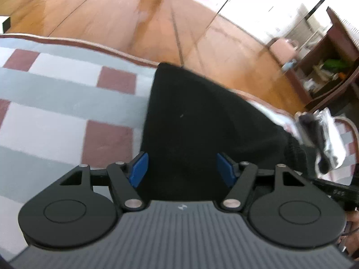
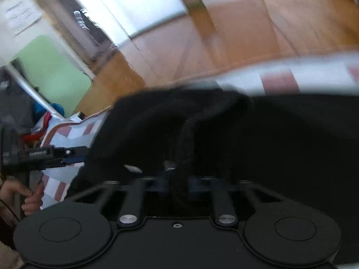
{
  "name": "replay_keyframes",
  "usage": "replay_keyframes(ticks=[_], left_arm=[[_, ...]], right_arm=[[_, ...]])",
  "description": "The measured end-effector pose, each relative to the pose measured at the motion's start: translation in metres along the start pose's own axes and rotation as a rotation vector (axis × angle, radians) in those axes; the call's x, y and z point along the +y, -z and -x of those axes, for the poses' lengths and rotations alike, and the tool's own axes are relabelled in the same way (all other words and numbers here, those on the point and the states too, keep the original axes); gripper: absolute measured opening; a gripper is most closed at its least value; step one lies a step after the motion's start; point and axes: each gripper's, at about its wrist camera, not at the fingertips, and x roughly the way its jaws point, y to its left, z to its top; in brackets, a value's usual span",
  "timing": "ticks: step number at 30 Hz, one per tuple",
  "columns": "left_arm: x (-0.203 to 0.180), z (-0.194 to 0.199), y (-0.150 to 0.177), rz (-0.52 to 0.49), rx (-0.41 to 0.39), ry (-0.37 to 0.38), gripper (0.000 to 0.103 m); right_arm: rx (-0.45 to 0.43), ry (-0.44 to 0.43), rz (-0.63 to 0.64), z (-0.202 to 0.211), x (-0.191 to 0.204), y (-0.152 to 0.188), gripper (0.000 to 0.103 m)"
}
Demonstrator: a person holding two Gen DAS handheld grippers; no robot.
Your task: Fold clothes
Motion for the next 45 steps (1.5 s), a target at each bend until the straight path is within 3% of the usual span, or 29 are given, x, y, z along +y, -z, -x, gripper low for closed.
replay_keyframes(ticks=[1, 3, 5, 7, 8, 9, 12, 14, 15, 17, 20, 22, 24, 26, 27, 29, 32, 34, 36, 40, 45], left_arm=[[-0.001, -0.001, -0.001, -0.013, 0.0, 0.002, 0.065], [-0.001, -0.005, 0.0, -0.033, 0.044, -0.017, 0.065], [0.003, -0.016, 0.005, -0.033, 0.123, -0.093, 0.067], [0.009, -0.026, 0.01, -0.016, 0.183, -0.159, 0.069], [0.011, -0.026, 0.01, -0.007, 0.189, -0.158, 0.069], [0.009, -0.024, 0.009, -0.015, 0.176, -0.161, 0.068], [0.0, -0.018, 0.004, -0.065, 0.12, -0.198, 0.066], [-0.002, -0.008, 0.001, -0.048, 0.044, -0.135, 0.066], [-0.004, -0.002, -0.001, -0.027, -0.012, -0.069, 0.066], [-0.007, 0.004, -0.004, 0.011, -0.09, 0.045, 0.066], [-0.019, 0.0, -0.009, 0.007, -0.126, 0.165, 0.066], [-0.029, -0.015, -0.008, -0.02, -0.075, 0.203, 0.066], [-0.033, -0.035, -0.003, -0.059, 0.026, 0.185, 0.068], [-0.032, -0.057, 0.01, -0.115, 0.168, 0.043, 0.066], [-0.029, -0.061, 0.016, -0.139, 0.191, 0.007, 0.065], [-0.029, -0.057, 0.024, -0.188, 0.184, -0.023, 0.065], [-0.034, -0.055, 0.029, -0.25, 0.176, -0.069, 0.065], [-0.039, -0.056, 0.028, -0.28, 0.17, -0.081, 0.065], [-0.041, -0.054, 0.028, -0.288, 0.166, -0.079, 0.066], [-0.031, -0.045, 0.023, -0.216, 0.155, -0.028, 0.068], [-0.012, -0.039, 0.024, -0.107, 0.142, 0.023, 0.068]], right_arm=[[-0.041, 0.026, 0.013, 0.015, 0.003, -0.006, 0.016], [-0.036, 0.093, 0.034, 0.033, -0.003, -0.014, 0.015], [0.047, 0.19, 0.083, 0.026, -0.016, -0.005, 0.016], [0.153, 0.253, 0.053, 0.006, -0.033, 0.01, 0.027], [0.154, 0.263, 0.026, 0.005, -0.036, 0.013, 0.037], [0.14, 0.267, -0.001, 0.006, -0.037, 0.016, 0.04], [0.137, 0.183, -0.04, 0.023, -0.037, 0.003, 0.043], [0.09, 0.16, -0.052, 0.035, -0.035, -0.008, 0.045], [0.054, 0.15, -0.056, 0.04, -0.033, -0.015, 0.051], [-0.009, 0.122, -0.039, 0.046, -0.021, -0.025, 0.053], [-0.01, 0.104, 0.105, 0.021, 0.009, -0.041, 0.057], [0.03, 0.118, 0.255, -0.009, 0.032, -0.045, 0.062], [0.085, 0.154, 0.373, -0.042, 0.044, -0.043, 0.07], [0.155, 0.239, 0.425, -0.079, 0.039, -0.038, 0.068], [0.189, 0.262, 0.412, -0.095, 0.031, -0.034, 0.069], [0.195, 0.246, 0.312, -0.103, 0.014, -0.032, 0.069], [0.077, 0.19, 0.214, -0.065, 0.018, -0.028, 0.069], [-0.008, 0.11, 0.225, -0.036, 0.025, -0.016, 0.07], [0.014, 0.113, 0.312, -0.025, 0.031, 0.002, 0.07], [0.117, 0.236, 0.488, -0.029, 0.037, 0.043, 0.07], [0.108, 0.247, 0.405, 0.001, 0.025, 0.054, 0.07]])
